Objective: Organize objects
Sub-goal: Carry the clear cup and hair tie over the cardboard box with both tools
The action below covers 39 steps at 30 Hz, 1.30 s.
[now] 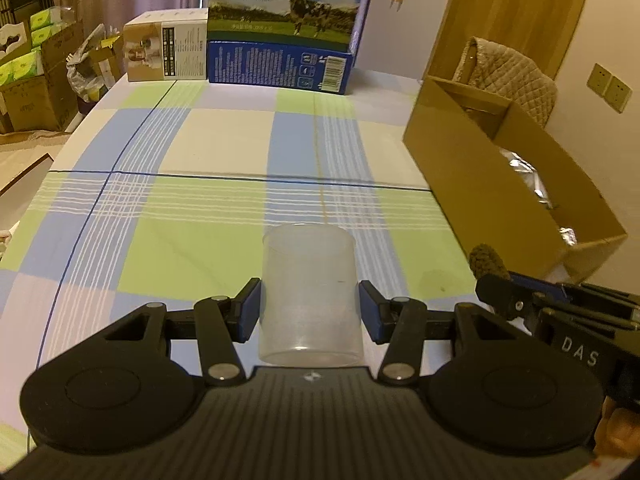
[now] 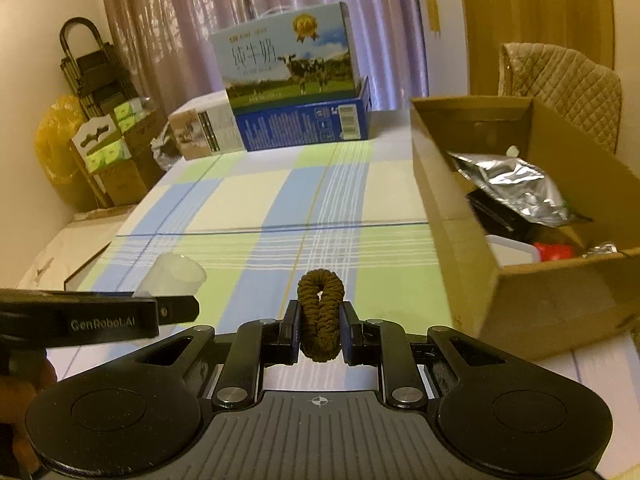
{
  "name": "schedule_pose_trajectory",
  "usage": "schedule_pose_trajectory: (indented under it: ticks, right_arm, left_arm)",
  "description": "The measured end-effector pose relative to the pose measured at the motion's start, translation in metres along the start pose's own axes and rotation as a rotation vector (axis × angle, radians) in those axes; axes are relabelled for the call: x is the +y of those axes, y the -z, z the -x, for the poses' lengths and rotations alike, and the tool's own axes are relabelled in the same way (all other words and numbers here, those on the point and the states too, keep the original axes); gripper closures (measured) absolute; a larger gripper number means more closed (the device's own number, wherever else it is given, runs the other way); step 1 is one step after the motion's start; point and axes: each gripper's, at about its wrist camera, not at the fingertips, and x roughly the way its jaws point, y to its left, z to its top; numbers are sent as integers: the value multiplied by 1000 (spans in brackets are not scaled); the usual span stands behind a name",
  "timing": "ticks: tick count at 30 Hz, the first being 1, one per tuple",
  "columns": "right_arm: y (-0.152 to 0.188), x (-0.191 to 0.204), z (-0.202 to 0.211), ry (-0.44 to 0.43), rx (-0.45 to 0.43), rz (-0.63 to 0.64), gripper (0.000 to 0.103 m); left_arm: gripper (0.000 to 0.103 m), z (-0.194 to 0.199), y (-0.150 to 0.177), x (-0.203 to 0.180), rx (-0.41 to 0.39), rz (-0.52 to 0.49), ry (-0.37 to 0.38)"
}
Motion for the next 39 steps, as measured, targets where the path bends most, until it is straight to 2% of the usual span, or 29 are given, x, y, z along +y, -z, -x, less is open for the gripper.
schedule_pose_trajectory:
  ticks: [14, 21, 30, 39]
  right_arm:
    - [16, -11, 56, 21, -32, -17, 87]
    - [22, -17, 75, 37, -40, -10, 87]
    - [27, -38, 101, 88, -57, -19, 87]
    - [23, -75, 121, 163, -72, -57, 87]
  left_arm:
    - [57, 52, 29, -25, -4, 22, 46]
    - [57, 73, 34, -45, -27, -8, 80]
    - [57, 79, 36, -77, -24, -53, 133]
    - [57, 73, 30, -120, -16, -101, 198]
